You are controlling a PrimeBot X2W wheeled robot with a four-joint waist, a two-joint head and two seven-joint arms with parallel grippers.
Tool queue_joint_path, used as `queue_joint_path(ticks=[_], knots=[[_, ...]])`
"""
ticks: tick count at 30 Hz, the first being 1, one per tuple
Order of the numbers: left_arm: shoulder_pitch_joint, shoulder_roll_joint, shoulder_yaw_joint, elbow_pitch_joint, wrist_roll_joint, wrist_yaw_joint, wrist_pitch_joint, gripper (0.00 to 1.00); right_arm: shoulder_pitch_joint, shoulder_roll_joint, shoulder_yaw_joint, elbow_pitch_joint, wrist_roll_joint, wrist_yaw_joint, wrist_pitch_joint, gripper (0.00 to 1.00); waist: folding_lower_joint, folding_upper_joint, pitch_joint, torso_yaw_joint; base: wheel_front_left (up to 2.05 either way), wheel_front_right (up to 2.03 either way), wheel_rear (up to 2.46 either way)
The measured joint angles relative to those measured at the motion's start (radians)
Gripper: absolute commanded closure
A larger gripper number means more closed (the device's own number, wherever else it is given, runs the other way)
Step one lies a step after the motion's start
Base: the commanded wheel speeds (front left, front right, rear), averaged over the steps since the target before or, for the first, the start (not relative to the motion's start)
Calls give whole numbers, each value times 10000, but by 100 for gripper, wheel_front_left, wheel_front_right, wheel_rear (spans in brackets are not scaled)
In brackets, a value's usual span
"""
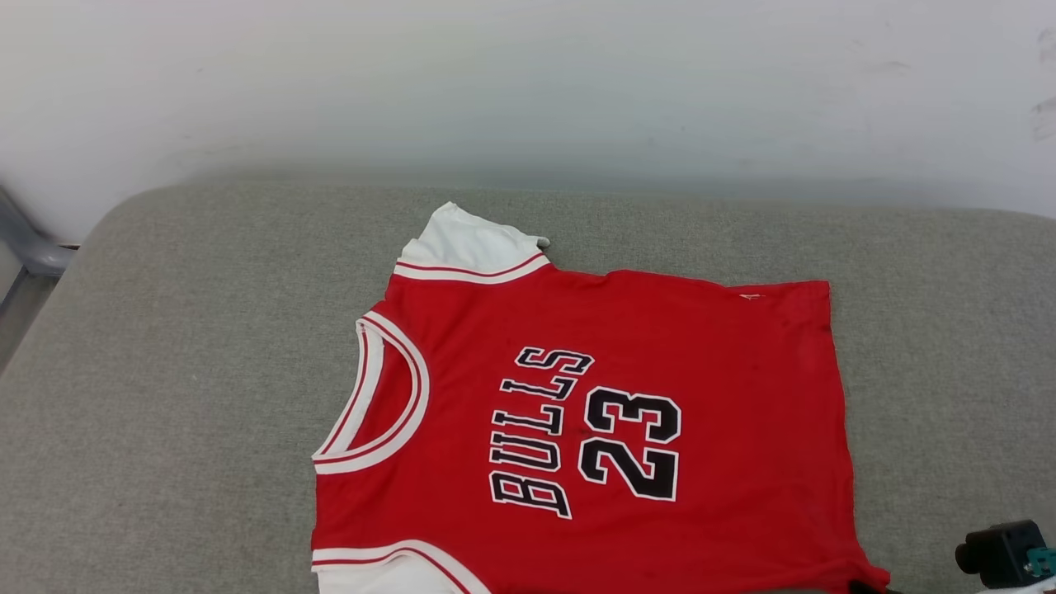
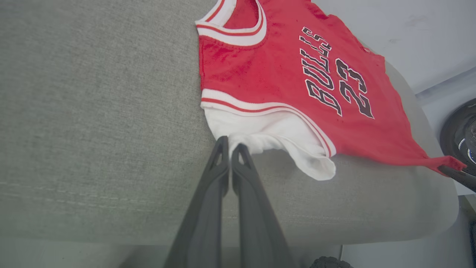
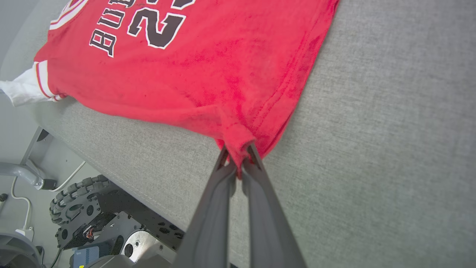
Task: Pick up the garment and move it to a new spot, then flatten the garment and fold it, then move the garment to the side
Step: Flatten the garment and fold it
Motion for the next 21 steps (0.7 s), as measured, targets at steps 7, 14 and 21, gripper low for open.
queue_joint_path(ticks=[7, 14, 21], knots=[[-1240, 399, 274, 27, 556, -81, 144, 100, -304, 280, -297, -98, -82, 0, 117, 100, 1, 0, 237, -191, 0, 0, 0], [-2806, 855, 499, 238, 915, -360, 738, 100, -908, 397, -362, -228, -100, 0, 240, 100, 1, 0, 735, -419, 0, 0, 0], [-5210, 861, 408, 1070, 1325, -1009, 1791, 100, -2165, 322, -339, -305, -82, 0, 573, 100, 2, 0, 1711, -710, 0, 0, 0]])
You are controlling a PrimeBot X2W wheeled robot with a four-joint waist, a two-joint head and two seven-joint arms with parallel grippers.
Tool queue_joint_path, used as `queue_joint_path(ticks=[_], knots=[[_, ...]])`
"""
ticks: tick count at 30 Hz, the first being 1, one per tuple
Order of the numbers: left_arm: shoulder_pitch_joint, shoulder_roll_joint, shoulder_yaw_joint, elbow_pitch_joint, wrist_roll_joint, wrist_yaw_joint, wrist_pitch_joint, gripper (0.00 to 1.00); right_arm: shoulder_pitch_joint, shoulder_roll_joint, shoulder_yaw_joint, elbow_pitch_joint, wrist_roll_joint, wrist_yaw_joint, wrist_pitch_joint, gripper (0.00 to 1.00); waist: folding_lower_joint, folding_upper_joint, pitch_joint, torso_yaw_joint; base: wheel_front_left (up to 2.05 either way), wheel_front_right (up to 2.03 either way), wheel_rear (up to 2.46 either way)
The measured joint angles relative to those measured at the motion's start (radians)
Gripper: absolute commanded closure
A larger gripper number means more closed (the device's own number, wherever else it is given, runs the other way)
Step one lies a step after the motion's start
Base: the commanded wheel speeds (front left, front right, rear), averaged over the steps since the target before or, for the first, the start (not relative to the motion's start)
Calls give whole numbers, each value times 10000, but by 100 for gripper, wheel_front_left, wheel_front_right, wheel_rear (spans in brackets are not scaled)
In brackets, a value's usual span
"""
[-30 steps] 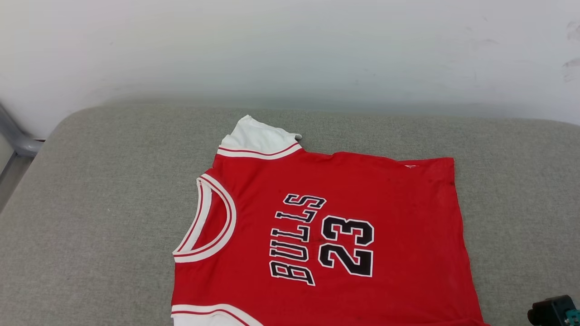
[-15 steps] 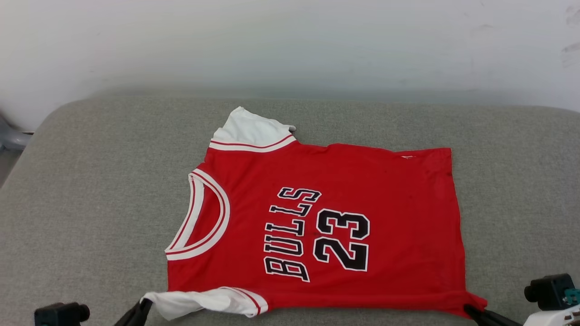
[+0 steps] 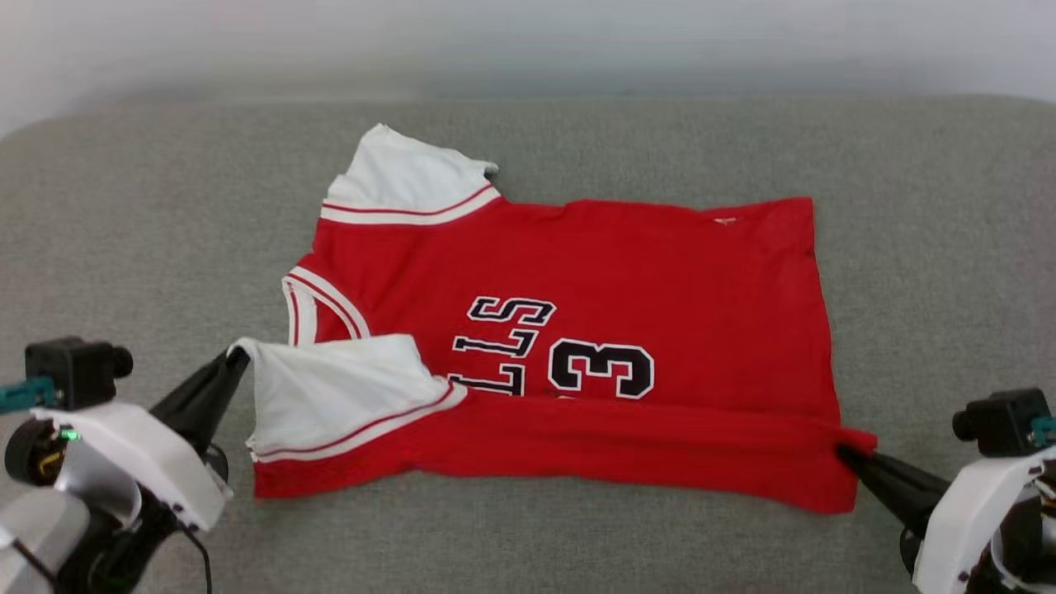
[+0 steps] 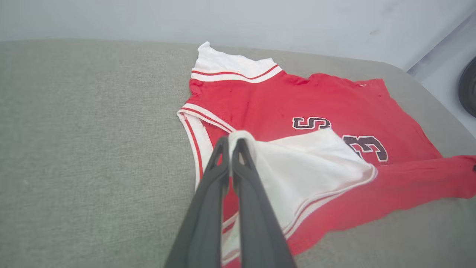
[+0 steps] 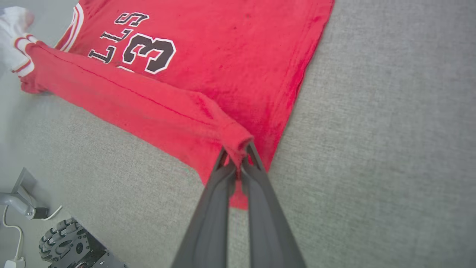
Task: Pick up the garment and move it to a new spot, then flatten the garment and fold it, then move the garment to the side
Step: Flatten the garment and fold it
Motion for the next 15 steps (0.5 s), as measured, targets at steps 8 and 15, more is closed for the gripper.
queue_joint_path(ticks=[8, 15], knots=[[-1675, -537, -290, 1555, 121, -583, 681, 100, -1231, 21, 362, 424, 8, 0, 253, 100, 1, 0, 858, -178, 0, 0, 0], [-2674, -1093, -725, 2964, 268, -932, 823, 100, -2024, 90, 798, 938, 36, 0, 288, 100, 0, 0, 1417, -202, 0, 0, 0]])
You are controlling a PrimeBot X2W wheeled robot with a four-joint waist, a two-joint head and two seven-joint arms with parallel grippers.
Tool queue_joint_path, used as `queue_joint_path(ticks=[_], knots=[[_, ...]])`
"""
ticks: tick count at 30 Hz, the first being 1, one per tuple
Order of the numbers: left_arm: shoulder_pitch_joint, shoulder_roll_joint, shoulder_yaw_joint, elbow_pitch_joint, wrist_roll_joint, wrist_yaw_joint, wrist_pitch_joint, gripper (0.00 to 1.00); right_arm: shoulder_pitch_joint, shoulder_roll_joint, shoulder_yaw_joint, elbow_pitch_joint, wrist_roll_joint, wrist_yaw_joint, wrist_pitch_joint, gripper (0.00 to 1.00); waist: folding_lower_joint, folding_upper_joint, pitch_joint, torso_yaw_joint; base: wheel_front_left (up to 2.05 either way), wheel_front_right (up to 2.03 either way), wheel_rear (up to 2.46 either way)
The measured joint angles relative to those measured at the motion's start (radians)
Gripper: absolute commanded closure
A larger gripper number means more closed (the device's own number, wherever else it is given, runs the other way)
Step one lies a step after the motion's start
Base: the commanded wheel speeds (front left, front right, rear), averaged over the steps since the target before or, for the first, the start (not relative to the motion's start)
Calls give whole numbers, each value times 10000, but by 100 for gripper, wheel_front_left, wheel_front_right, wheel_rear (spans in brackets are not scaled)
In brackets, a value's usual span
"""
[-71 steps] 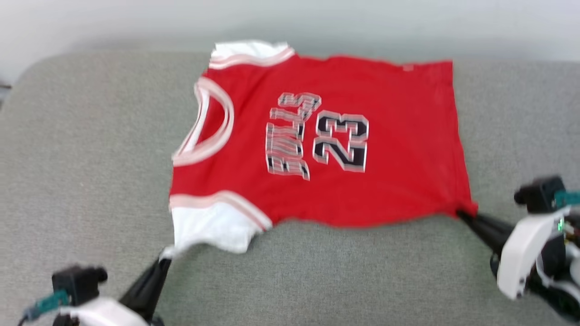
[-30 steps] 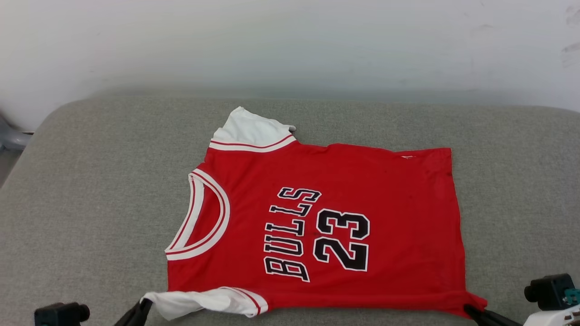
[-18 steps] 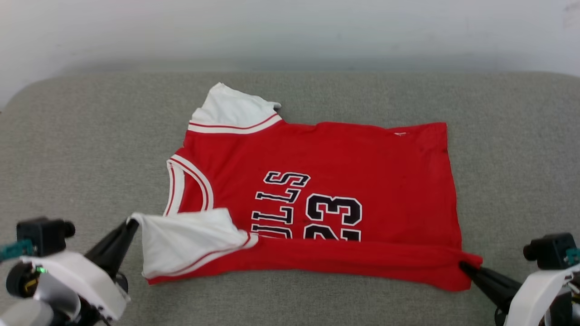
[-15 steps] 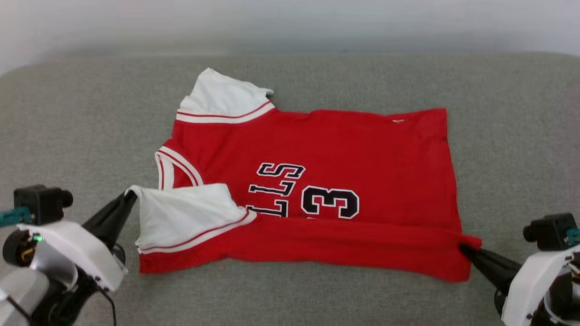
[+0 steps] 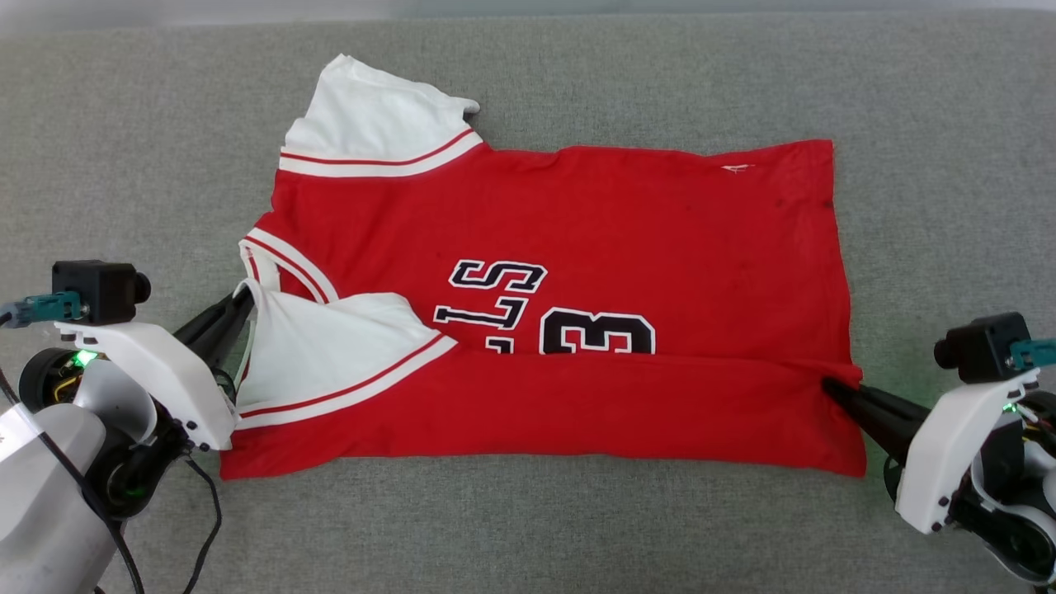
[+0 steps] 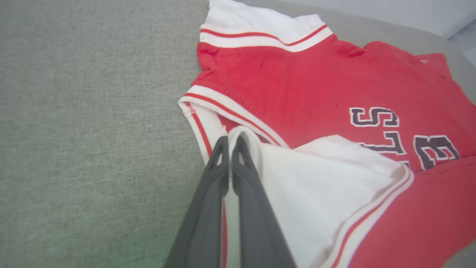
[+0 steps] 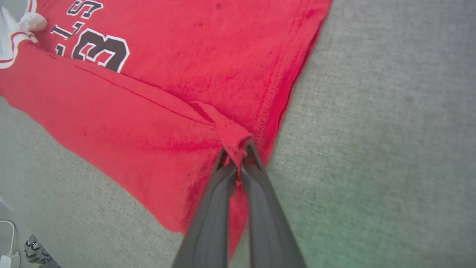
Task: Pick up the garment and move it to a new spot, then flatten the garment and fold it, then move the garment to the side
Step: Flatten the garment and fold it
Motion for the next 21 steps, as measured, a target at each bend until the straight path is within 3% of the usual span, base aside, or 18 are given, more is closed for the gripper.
queue_joint_path(ticks=[8, 16, 17, 18, 21], knots=[[-582, -360, -552, 1275, 105, -121, -79, 100, -815, 128, 502, 589, -23, 2, -29, 100, -1, 0, 328, 55, 0, 0, 0], [-927, -491, -1218, 1576, -84, -132, -472, 100, -957, 157, 688, 1007, 98, 6, -199, 100, -1, 0, 295, 149, 0, 0, 0], [-958, -504, -1271, 1636, -146, -134, -554, 57, -943, 190, 669, 1039, 142, 6, -284, 65, -1, 0, 243, 156, 0, 0, 0], [-968, -512, -1337, 1689, -155, -134, -610, 0, -920, 226, 646, 1066, 173, 6, -324, 0, -1, 0, 179, 165, 0, 0, 0], [-998, -483, -1601, 1774, -111, -134, -784, 0, -738, 247, 497, 1122, 230, 4, -564, 0, -1, 0, -71, 208, 0, 0, 0]])
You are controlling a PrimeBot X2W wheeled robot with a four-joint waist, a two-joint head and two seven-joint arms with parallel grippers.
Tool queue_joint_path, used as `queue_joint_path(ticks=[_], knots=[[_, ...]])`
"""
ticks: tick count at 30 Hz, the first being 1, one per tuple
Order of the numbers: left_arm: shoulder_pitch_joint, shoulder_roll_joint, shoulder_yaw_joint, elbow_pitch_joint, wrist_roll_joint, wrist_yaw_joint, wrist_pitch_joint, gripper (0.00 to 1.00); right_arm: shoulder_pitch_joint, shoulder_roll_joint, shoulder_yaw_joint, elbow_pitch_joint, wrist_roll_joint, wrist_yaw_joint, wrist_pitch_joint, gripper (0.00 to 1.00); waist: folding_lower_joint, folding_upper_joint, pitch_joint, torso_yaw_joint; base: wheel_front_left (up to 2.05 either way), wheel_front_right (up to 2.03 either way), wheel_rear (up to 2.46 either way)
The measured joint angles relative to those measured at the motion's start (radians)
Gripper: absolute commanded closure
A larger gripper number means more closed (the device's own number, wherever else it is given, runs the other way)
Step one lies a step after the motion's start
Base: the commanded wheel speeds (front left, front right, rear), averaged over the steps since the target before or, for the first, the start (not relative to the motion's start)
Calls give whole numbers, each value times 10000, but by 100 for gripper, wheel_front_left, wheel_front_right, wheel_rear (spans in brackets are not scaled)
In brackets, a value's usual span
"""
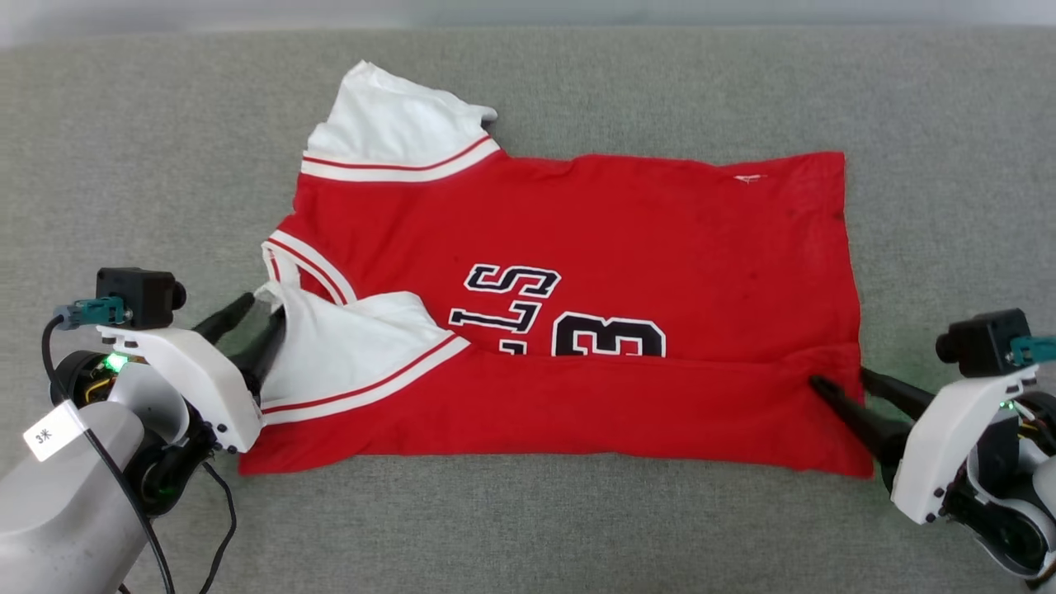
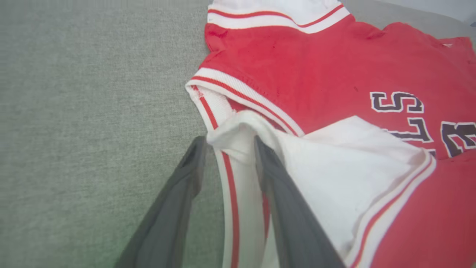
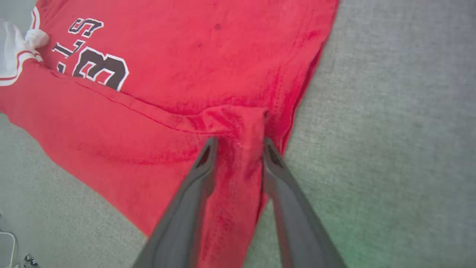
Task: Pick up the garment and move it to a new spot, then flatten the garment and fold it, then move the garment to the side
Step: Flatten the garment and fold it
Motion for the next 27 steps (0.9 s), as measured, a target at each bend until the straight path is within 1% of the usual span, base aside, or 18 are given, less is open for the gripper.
queue_joint_path(ticks=[3, 6, 10, 15, 19, 23, 27], knots=[[-96, 92, -213, -40, 33, 0, -82, 0, 363, -33, -207, -75, -2, -2, -265, 0, -1, 0, -321, 77, 0, 0, 0], [-198, 336, -380, -153, 50, 0, -13, 0, 716, -125, -493, -249, -98, -2, -477, 0, -1, 0, -680, 176, 0, 0, 0], [-322, 688, -650, -410, -52, 0, 642, 0, 1077, -255, -840, -516, -401, -2, -552, 0, -2, 0, -1123, 309, 0, 0, 0], [-698, 1066, -1032, -947, -453, 0, 2251, 0, 1310, -253, -1279, -869, -717, -2, -316, 0, -2, 0, -1516, 458, 0, 0, 0], [-1081, 1264, -1415, -1310, -748, -6, 3902, 0, 1402, -134, -1565, -1133, -941, -4, -40, 0, -2, 0, -1666, 542, 0, 0, 0], [-1469, 1323, -1766, -1588, -965, 77, 5486, 0, 1545, 44, -1760, -1313, -1181, -4, 184, 0, -2, 0, -1715, 549, 0, 0, 0], [-1688, 1338, -2173, -1795, -993, 230, 6698, 0, 1673, 221, -1912, -1465, -1342, -4, 351, 0, -2, 0, -1680, 501, 0, 0, 0]])
